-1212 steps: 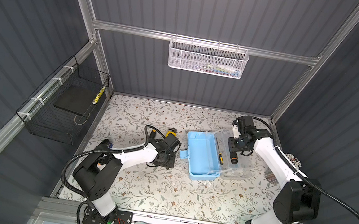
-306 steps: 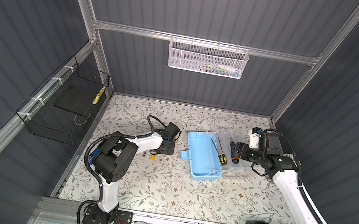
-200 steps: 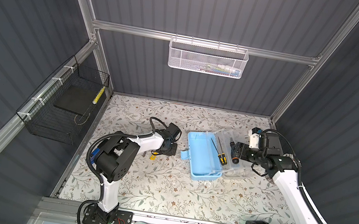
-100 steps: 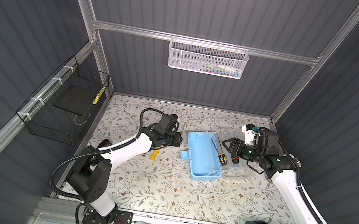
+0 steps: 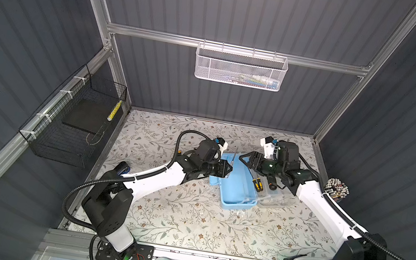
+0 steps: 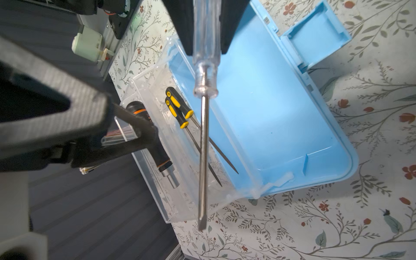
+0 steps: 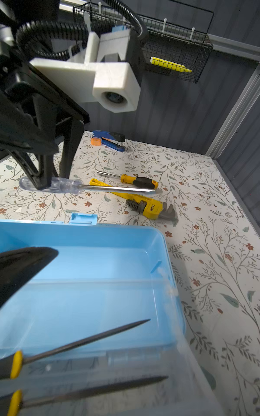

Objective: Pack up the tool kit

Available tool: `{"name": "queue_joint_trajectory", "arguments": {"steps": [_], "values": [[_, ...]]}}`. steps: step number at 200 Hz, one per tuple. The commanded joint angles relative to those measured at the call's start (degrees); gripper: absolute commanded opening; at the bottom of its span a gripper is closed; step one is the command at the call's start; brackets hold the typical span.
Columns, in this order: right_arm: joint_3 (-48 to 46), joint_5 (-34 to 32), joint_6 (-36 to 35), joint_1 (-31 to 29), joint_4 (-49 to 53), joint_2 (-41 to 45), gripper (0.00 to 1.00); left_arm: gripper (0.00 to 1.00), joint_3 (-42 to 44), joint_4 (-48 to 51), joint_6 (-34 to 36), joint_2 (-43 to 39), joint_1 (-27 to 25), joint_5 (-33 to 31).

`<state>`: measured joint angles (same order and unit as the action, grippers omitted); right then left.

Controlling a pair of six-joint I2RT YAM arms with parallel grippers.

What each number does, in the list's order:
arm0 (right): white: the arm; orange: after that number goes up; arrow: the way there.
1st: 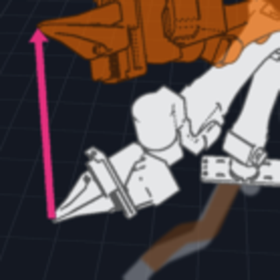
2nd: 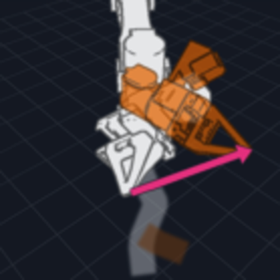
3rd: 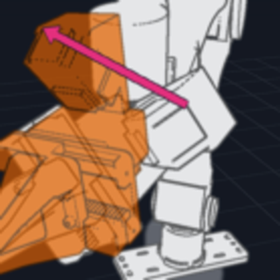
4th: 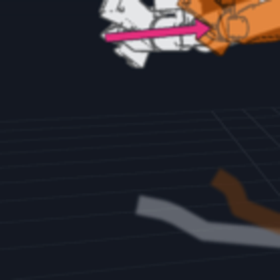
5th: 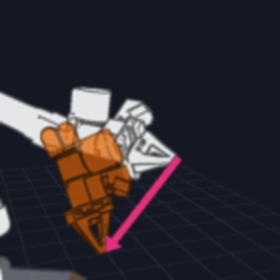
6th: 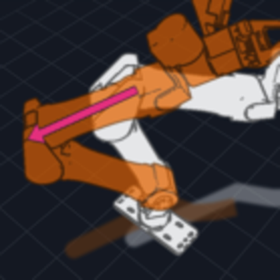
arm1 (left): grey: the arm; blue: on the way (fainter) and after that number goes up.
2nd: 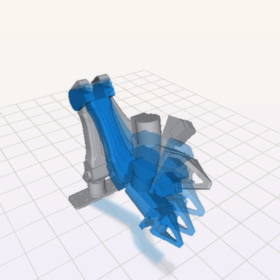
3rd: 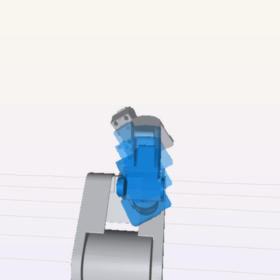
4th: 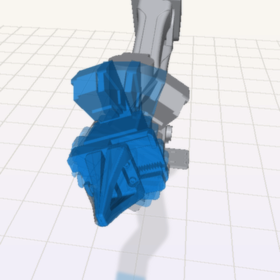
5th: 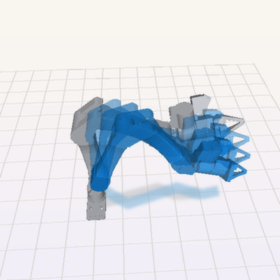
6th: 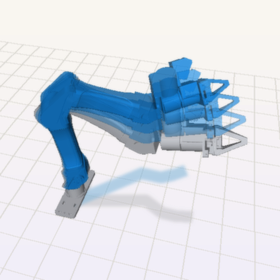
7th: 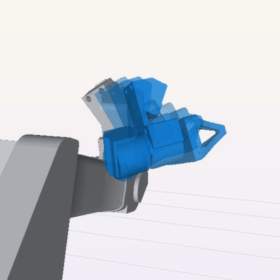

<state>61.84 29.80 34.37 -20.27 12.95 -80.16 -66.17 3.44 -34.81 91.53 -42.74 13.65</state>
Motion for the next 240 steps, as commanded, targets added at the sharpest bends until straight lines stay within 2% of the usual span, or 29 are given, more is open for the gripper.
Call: {"name": "queue_joint_trajectory", "arguments": {"steps": [1, 42, 94, 173, 187, 196, 222, 240], "values": [[2.7, -0.7, 1.0, -1.4, -2.3, -1.0, 0.64, 0.06, -1.6, -3.8, -2.3, 1.1, -0.4, 1.7], [3.4, -2.2, 1.4, -2.1, -2.3, -2.2, 0.6, 0.06, -1.5, -6.9, -4.2, 1.6, -1.2, 3.0], [4.6, -4.0, 1.0, -2.7, -1.9, -3.9, 0.49, 0.07, -0.5, -10.8, -7.1, 1.8, -2.1, 4.0], [4.9, -4.1, 1.0, -2.9, -2.1, -4.1, 0.06, 0.07, -0.3, -12.5, -9.1, 3.2, -3.1, 4.6], [4.8, -4.2, 0.8, -2.9, -1.6, -3.6, 0.0, 0.09, -0.8, -11.9, -9.2, 3.7, -3.1, 4.5], [5.0, -4.5, 0.4, -2.8, -1.0, -3.3, 0.0, 0.12, -1.0, -11.6, -9.2, 4.0, -3.1, 4.3], [6.4, -6.0, -1.3, -2.7, 2.2, -2.6, 0.0, 0.29, -1.5, -11.0, -9.6, 4.5, -3.1, 4.1], [6.9, -6.0, -1.8, -2.2, 3.2, -2.1, 0.0, 0.34, -1.8, -10.2, -9.2, 4.4, -3.1, 4.1]]}}
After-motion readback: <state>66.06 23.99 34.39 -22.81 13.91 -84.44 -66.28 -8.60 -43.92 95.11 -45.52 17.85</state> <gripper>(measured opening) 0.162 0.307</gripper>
